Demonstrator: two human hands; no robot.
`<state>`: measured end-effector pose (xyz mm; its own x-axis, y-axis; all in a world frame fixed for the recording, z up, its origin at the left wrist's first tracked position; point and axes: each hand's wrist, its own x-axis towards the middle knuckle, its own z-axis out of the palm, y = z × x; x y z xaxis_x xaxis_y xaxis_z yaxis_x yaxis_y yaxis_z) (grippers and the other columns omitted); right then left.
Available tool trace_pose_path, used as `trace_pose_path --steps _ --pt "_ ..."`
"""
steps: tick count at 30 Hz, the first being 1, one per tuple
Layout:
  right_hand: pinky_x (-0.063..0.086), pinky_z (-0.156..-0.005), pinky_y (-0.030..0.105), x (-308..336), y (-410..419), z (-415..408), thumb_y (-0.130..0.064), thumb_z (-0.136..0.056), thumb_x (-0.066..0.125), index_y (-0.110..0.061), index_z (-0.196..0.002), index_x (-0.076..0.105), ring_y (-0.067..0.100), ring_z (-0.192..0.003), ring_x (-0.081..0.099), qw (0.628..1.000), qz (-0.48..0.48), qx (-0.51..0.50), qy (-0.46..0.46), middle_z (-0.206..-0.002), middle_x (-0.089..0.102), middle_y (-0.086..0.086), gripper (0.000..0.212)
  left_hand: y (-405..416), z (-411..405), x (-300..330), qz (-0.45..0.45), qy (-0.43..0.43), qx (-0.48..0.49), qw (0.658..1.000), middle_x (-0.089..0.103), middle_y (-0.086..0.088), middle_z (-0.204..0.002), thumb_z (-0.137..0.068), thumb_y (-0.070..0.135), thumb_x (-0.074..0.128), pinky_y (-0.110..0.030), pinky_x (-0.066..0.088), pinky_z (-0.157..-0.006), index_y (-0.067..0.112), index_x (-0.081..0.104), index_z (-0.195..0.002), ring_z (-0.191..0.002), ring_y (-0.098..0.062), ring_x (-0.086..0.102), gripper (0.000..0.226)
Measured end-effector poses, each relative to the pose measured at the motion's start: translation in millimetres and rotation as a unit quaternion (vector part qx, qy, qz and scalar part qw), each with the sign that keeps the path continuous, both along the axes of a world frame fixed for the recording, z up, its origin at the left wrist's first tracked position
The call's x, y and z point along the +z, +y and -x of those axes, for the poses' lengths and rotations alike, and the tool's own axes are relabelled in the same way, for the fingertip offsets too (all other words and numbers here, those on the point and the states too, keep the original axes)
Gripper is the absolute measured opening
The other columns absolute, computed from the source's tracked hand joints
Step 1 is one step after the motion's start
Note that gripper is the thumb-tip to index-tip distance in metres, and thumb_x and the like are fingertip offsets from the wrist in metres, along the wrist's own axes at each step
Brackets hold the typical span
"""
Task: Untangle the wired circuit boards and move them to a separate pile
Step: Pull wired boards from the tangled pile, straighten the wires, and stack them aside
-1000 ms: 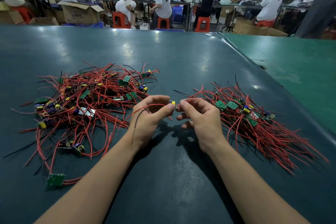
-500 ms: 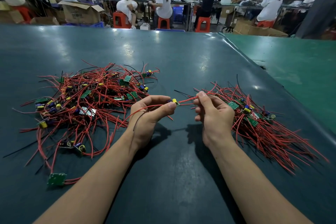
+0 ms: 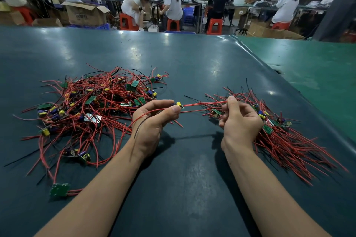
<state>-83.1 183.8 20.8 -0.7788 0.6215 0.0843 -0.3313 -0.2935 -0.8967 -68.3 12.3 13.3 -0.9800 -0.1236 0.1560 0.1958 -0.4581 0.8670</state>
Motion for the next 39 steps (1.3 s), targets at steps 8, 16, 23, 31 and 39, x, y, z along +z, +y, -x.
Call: trace_pose_path --steps 8,16,23,31,39 --pt "0.033 -0.035 0.020 6 8 2 -0.011 -0.095 0.060 -0.012 -0.076 0.050 0.008 -0.034 0.041 0.997 0.048 -0.059 0.019 -0.054 0.055 0.000 0.022 -3 -1 5 -0.053 0.005 0.043 0.998 0.074 -0.009 -0.077 -0.061 0.004 0.080 -0.022 0.056 -0.070 0.009 0.074 -0.078 -0.069 -0.017 0.069 0.019" --pt "0.042 -0.045 0.036 -3 -14 -15 -0.022 -0.094 0.060 -0.024 -0.076 0.052 0.021 -0.047 0.047 0.978 -0.192 0.036 0.066 -0.062 0.054 0.003 0.020 1 -1 2 -0.043 -0.002 0.035 0.998 0.074 -0.007 -0.084 -0.065 0.001 0.073 -0.021 0.055 -0.074 0.004 0.070 -0.096 -0.078 -0.016 0.069 0.031" --pt "0.041 -0.062 0.017 -4 -7 -11 -0.005 -0.091 0.052 -0.032 -0.089 0.054 0.002 -0.065 0.049 0.964 -0.256 -0.063 0.043 -0.094 0.059 -0.001 0.028 -3 1 5 -0.068 -0.007 0.061 0.996 0.067 -0.001 -0.079 -0.077 0.009 0.069 -0.017 0.048 -0.062 0.005 0.068 -0.097 -0.065 -0.008 0.057 0.021" --pt "0.033 -0.038 0.020 -1 -5 -8 -0.025 -0.100 0.055 -0.015 -0.082 0.070 0.010 -0.042 0.043 0.984 -0.094 0.150 0.006 -0.057 0.052 -0.004 0.025 0 -4 9 -0.042 -0.068 -0.059 0.995 0.059 0.000 -0.067 -0.077 0.027 0.068 -0.021 0.051 -0.057 0.017 0.071 -0.075 -0.058 -0.011 0.056 0.011" --pt "0.023 -0.045 0.021 -5 -16 -16 -0.035 -0.074 0.072 -0.011 -0.075 0.076 0.008 -0.042 0.034 0.905 -0.103 0.409 -0.061 -0.051 0.045 -0.003 0.024 10 -13 6 0.082 -0.061 -0.130 0.986 0.047 -0.015 -0.073 -0.077 0.018 0.068 -0.026 0.034 -0.056 0.005 0.072 -0.077 -0.057 -0.017 0.040 0.014"
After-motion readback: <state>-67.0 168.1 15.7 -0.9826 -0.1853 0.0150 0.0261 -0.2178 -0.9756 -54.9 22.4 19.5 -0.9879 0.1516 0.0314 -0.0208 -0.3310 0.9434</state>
